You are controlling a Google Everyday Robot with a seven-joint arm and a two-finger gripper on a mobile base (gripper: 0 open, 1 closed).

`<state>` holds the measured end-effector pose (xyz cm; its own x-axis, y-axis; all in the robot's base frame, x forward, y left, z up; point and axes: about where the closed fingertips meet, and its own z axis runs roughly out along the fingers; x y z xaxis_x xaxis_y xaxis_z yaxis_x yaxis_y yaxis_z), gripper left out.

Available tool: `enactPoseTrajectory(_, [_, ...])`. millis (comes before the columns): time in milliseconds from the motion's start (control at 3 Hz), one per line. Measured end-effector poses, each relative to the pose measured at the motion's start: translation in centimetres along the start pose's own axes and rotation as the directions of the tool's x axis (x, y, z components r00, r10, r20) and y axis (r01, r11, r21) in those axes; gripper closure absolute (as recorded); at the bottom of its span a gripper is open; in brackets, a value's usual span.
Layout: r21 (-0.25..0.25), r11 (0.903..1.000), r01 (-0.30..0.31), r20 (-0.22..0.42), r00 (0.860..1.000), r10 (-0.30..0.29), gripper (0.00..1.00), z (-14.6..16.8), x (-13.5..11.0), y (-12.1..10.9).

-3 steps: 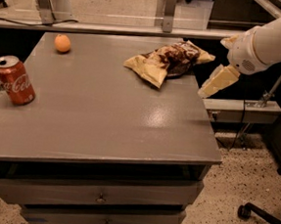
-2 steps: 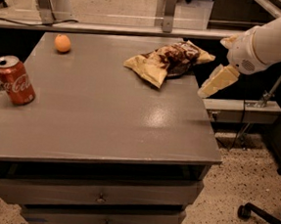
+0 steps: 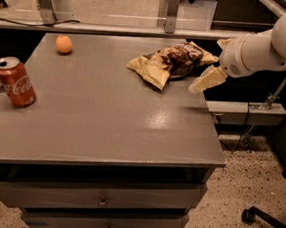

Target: Pick brown chip bag

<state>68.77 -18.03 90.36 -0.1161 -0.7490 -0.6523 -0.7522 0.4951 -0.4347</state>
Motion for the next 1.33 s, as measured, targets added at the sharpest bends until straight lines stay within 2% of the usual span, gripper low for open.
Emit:
enactPoseTrajectory(667, [0.052,0.9986,0.014,0.111,0.994,-0.02,0.0,8.3,-0.1,-4.2])
enactPoseTrajectory(1000, [0.046,0.9988,0.019,0.147,0.989,-0.026,0.18,10.9,-0.4,-5.2])
enactPoseTrajectory(1333, [0.041,0.9988,0.026,0.163,0.986,-0.032,0.42,11.8,-0.4,-5.5])
